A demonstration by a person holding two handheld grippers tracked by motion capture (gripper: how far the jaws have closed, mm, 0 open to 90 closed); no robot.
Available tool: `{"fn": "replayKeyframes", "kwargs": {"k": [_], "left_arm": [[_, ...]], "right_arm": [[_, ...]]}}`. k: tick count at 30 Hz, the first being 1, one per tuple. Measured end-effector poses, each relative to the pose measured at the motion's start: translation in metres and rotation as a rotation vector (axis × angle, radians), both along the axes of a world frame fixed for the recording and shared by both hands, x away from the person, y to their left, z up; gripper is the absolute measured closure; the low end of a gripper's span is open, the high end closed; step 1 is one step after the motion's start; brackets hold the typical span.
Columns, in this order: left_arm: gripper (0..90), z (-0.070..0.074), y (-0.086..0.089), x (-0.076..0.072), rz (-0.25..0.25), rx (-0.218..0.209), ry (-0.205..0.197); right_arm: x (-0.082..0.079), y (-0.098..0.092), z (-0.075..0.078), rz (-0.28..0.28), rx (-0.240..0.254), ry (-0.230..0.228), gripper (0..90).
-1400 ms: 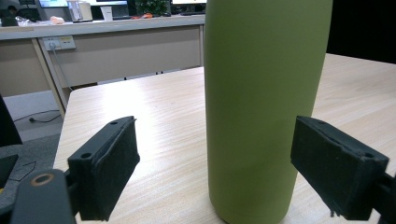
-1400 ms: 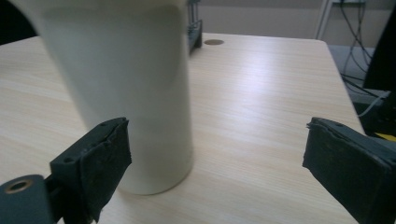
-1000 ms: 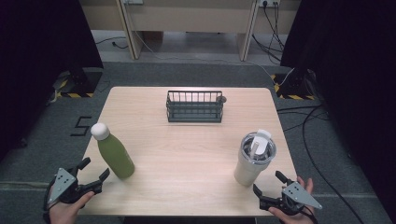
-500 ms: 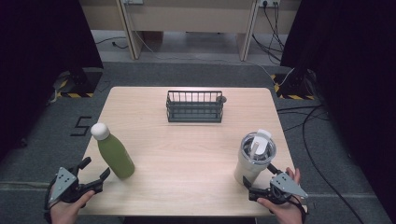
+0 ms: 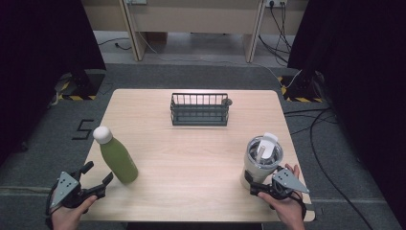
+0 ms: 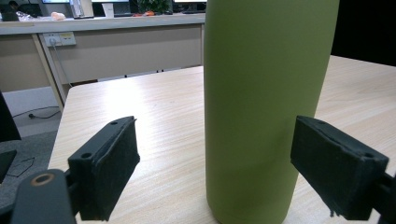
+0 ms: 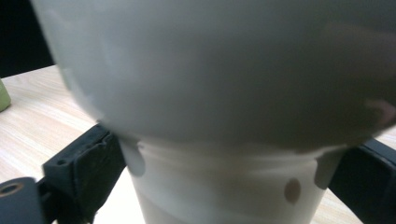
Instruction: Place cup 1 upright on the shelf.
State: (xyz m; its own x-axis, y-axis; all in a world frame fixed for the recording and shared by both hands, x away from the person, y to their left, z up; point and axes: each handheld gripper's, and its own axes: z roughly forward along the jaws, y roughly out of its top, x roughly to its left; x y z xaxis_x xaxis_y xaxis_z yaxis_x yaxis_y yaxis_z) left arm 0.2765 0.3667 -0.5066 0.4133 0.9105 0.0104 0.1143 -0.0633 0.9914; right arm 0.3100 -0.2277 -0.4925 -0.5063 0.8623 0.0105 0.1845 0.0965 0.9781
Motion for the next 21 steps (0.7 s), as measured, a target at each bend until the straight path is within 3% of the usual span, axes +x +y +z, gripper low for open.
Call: {"fn": "replayKeyframes", "kwargs": {"k": [13,17,21], "left_arm": [[14.2,-0.0006,-0.0001,0.0002,-0.006,0.0,0.004],[14.2,-0.0007,-0.0002,0.0004,-0.005,-0.001,0.005],[14.2,-0.0007,-0.0003,0.0004,-0.005,0.0,0.007]], "right_arm": [[0.0028,0.0002,-0.0013,0.0,0.012,-0.016,9.9],[0.003,-0.0005,0.0007,-0.004,-0.01,-0.022,10.1],[0.0027,0.0002,0.0016,-0.004,-0.005,-0.009,10.1]]}}
